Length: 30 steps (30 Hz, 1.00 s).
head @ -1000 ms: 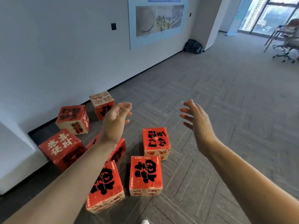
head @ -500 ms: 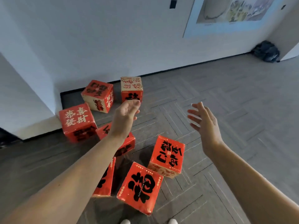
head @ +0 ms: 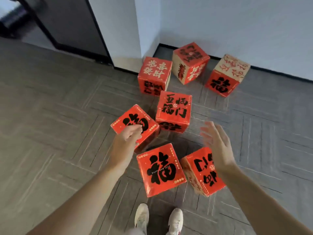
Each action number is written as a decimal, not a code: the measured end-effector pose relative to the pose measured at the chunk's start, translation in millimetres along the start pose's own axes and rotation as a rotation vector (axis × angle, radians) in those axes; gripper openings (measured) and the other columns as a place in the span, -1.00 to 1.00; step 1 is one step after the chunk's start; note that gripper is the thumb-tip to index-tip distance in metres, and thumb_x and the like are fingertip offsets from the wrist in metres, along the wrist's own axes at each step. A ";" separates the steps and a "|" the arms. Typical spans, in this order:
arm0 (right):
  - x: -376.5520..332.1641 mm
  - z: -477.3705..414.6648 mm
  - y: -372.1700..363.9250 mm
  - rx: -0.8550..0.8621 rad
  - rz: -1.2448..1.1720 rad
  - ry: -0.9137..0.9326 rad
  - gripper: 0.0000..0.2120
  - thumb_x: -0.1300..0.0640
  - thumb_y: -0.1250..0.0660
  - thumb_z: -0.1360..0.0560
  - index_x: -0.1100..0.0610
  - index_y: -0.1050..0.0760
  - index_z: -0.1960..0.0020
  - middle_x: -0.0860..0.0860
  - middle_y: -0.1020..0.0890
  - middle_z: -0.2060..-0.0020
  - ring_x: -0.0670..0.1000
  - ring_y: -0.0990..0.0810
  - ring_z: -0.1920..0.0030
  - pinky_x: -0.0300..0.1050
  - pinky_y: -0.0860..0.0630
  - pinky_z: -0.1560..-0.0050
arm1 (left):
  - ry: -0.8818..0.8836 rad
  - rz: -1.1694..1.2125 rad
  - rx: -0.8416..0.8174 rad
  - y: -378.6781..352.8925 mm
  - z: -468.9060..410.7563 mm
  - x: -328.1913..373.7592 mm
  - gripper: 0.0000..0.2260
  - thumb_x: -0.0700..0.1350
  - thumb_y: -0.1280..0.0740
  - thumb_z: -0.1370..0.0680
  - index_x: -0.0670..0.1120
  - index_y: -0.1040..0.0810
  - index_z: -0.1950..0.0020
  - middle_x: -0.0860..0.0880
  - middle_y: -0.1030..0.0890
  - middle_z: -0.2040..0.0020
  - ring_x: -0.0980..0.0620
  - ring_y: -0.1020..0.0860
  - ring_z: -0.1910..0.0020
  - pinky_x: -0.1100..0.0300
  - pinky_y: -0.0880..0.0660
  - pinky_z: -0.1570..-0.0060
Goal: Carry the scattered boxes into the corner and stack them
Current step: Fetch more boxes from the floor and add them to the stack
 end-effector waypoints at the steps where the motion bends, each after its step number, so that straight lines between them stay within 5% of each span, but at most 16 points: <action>1: 21.8 -6.0 -5.3 -0.019 0.030 -0.019 -0.67 -0.16 -0.18 -0.71 0.00 -0.56 -0.30 -0.07 -0.68 -0.18 -0.05 -0.63 -0.25 0.06 -0.49 -0.38 | 0.031 0.015 0.031 -0.6 1.4 -23.8 -0.76 0.07 -0.31 -0.69 0.04 -0.64 -0.29 0.09 -0.70 -0.20 0.16 -0.68 -0.16 0.09 -0.60 -0.24; 11: 280.2 -115.3 -90.5 -0.149 0.296 -0.138 -0.69 -0.32 -0.18 -0.65 -0.17 -0.54 -0.18 -0.17 -0.65 -0.15 -0.09 -0.61 -0.23 0.07 -0.49 -0.33 | 0.211 0.088 0.200 -29.7 -76.8 -282.8 -0.75 0.09 -0.33 -0.68 0.02 -0.64 -0.29 0.11 -0.69 -0.17 0.17 -0.65 -0.17 0.15 -0.57 -0.20; 15: 382.8 -137.6 -107.1 -0.136 0.375 -0.183 -0.62 -0.30 -0.17 -0.66 -0.14 -0.48 -0.36 -0.20 -0.57 -0.19 -0.06 -0.56 -0.23 -0.08 -0.42 -0.12 | 0.327 0.112 0.255 -43.9 -93.1 -393.2 -0.91 0.11 -0.33 -0.67 0.18 -0.60 -0.14 0.19 -0.65 -0.16 0.17 -0.61 -0.22 0.04 -0.53 -0.33; 20: 485.2 -157.5 -108.6 -0.103 0.491 -0.270 -0.44 -0.33 -0.19 -0.64 -0.08 -0.33 -0.54 -0.17 -0.46 -0.30 -0.02 -0.46 -0.27 0.04 -0.37 -0.24 | 0.508 0.118 0.276 -71.7 -91.1 -503.4 -0.64 0.18 -0.31 -0.66 0.10 -0.49 -0.43 0.15 -0.53 -0.30 0.08 -0.51 -0.34 -0.12 -0.41 -0.47; 26: 528.5 -168.9 -111.6 -0.104 0.579 -0.337 -0.35 -0.38 -0.16 -0.61 -0.01 -0.35 -0.55 0.05 -0.56 -0.34 0.17 -0.54 -0.32 0.18 -0.47 -0.35 | 0.569 0.158 0.198 -104.9 -88.9 -539.8 -0.76 0.12 -0.28 -0.70 0.12 -0.53 -0.34 0.13 -0.67 -0.14 0.21 -0.62 -0.05 0.18 -0.47 -0.01; 28: 522.0 -167.0 -111.1 -0.102 0.590 -0.334 -0.35 -0.38 -0.16 -0.61 0.00 -0.37 -0.54 0.07 -0.58 -0.31 0.19 -0.57 -0.29 0.20 -0.49 -0.34 | 0.548 0.152 0.222 -106.7 -92.5 -529.8 -0.88 0.08 -0.28 -0.71 0.16 -0.54 -0.23 0.18 -0.65 -0.07 0.29 -0.59 0.00 0.15 -0.42 -0.11; 30: 503.7 -163.6 -108.5 -0.092 0.573 -0.324 -0.38 -0.36 -0.18 -0.61 0.01 -0.38 -0.51 0.07 -0.59 -0.28 0.16 -0.59 -0.23 0.18 -0.51 -0.29 | 0.510 0.140 0.204 -102.1 -95.0 -508.2 -0.77 0.15 -0.32 -0.66 0.18 -0.57 -0.30 0.16 -0.69 -0.14 0.20 -0.64 -0.12 0.06 -0.48 -0.28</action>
Point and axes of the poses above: each hand's wrist, its own z-axis away from the middle knuckle, its own y-axis out of the back of the hand, x = y × z, the point moved 1 cm from there along -z, towards the middle knuckle
